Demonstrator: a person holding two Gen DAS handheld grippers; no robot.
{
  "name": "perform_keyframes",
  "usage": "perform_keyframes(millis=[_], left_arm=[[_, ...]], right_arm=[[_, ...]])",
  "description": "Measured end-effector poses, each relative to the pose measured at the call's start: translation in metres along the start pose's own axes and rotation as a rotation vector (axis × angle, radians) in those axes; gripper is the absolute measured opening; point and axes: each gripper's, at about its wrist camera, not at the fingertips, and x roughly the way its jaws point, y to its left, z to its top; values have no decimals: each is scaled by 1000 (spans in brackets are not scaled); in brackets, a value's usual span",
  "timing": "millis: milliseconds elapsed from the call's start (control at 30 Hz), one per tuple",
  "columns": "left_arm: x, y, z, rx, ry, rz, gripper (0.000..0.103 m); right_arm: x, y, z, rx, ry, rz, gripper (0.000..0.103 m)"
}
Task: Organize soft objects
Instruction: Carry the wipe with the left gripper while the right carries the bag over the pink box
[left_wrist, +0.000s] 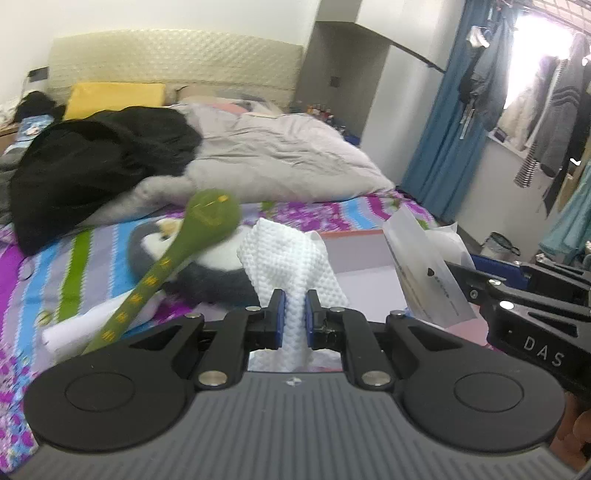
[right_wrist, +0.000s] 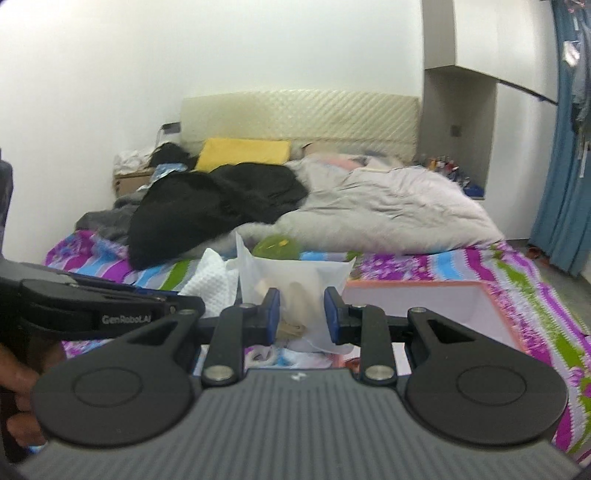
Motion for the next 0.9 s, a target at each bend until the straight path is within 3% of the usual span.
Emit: perform_keyframes(millis=[167,267,400,900], left_arm=[[28,-29,22,19,19,-46,14],[53,-44,32,15,72,-94,14],[94,-64,44,36,130,-101,14],[243,-99,46,92,417,-91,14]], right_arm=[[3,-39,10,43,-9,-63,29],[10,-61,14,57,9,-93,29],[22,-88,15,71,49,-140,29],[114,-170,-24,232,352,-176,29]])
